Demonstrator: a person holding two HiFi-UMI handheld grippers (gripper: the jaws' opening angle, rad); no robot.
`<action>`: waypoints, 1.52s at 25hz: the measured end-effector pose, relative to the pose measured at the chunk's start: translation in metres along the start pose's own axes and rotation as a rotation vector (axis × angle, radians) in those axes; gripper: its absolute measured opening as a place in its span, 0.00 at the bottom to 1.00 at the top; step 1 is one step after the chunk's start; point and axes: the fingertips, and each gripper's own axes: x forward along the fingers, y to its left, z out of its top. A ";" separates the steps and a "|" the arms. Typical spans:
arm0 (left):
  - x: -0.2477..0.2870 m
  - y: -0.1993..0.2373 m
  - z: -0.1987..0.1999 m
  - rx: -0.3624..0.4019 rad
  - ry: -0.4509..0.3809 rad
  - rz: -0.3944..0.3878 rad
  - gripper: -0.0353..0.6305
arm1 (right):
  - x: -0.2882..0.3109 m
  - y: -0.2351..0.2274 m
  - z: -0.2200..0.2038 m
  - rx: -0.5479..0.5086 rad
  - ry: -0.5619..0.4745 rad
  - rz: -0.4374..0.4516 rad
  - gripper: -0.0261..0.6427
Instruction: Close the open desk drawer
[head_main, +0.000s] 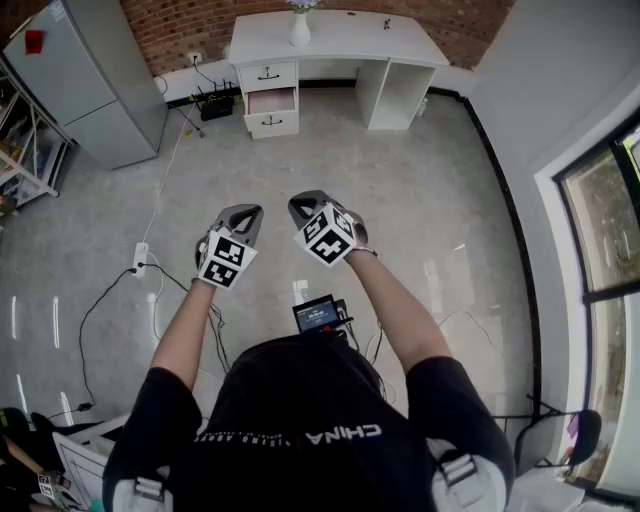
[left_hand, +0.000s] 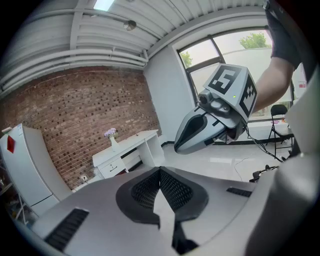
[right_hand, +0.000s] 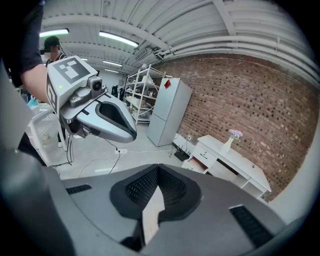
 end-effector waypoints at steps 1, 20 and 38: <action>0.000 0.000 0.001 0.002 0.002 0.000 0.07 | -0.001 0.000 0.002 -0.002 0.000 -0.003 0.06; -0.002 -0.013 0.003 -0.016 -0.004 -0.048 0.07 | -0.014 0.009 0.004 0.018 -0.017 -0.006 0.06; 0.008 -0.032 0.006 0.012 0.010 -0.067 0.07 | -0.026 0.002 -0.012 0.051 -0.012 0.004 0.06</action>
